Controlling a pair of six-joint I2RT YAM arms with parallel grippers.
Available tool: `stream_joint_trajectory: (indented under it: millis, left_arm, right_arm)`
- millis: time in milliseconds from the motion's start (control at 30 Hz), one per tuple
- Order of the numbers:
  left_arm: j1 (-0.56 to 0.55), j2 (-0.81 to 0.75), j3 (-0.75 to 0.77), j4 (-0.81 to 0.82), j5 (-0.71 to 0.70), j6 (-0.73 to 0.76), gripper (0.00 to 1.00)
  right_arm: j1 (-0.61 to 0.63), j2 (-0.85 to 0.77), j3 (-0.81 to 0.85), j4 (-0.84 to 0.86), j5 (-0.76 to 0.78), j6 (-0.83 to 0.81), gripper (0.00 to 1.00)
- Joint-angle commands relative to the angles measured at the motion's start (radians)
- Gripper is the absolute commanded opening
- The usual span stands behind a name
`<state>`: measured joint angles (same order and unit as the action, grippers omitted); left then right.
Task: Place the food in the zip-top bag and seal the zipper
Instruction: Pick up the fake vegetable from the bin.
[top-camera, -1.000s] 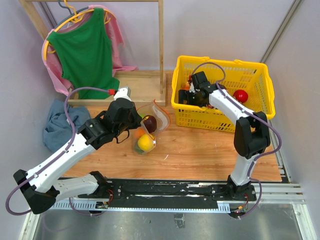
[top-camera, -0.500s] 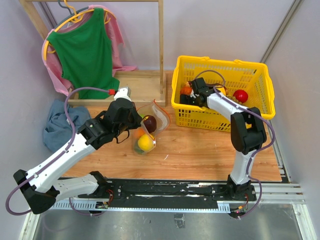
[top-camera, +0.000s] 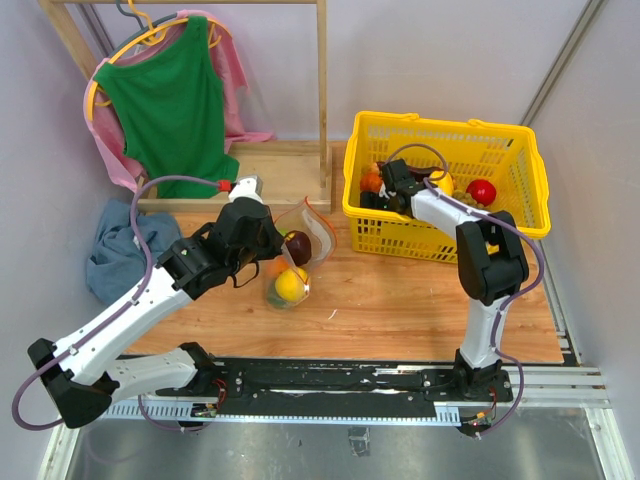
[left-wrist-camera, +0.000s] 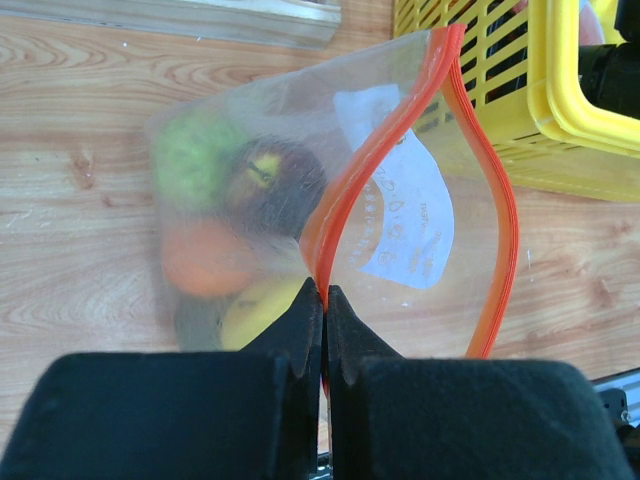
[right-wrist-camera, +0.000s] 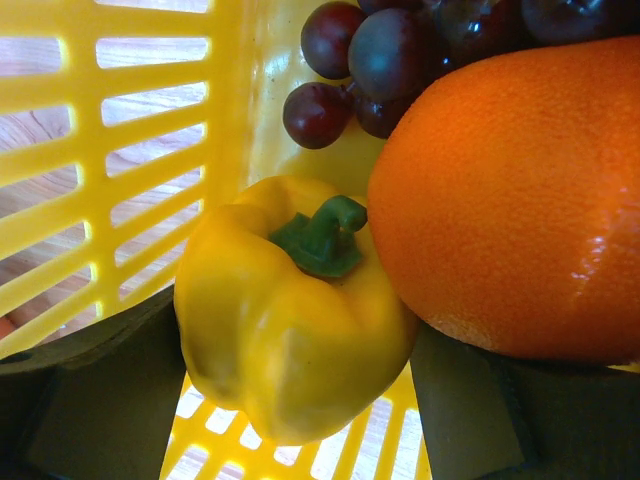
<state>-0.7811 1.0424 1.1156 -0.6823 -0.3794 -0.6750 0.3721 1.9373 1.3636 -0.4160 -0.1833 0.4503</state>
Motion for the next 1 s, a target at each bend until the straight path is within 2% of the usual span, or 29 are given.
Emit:
stream_joint_trajectory:
  millis: [0,233,400,967]
  left_arm:
    - [0.006,-0.004,-0.007,0.030,0.002,-0.006,0.00]
    - [0.006,-0.003,-0.001,0.032,0.001,-0.004,0.00]
    - [0.006,-0.012,0.009,0.021,-0.006,-0.005,0.00]
    - [0.006,-0.022,0.016,0.031,0.017,0.007,0.00]
  right_arm:
    - [-0.019,-0.044,-0.043,0.021,0.047,-0.041,0.74]
    - [-0.019,-0.186,-0.054,-0.007,0.033,-0.082,0.59]
    - [-0.019,-0.293,-0.039,-0.040,0.037,-0.107,0.54]
    - [0.005,-0.627,-0.039,-0.050,0.190,-0.171,0.51]
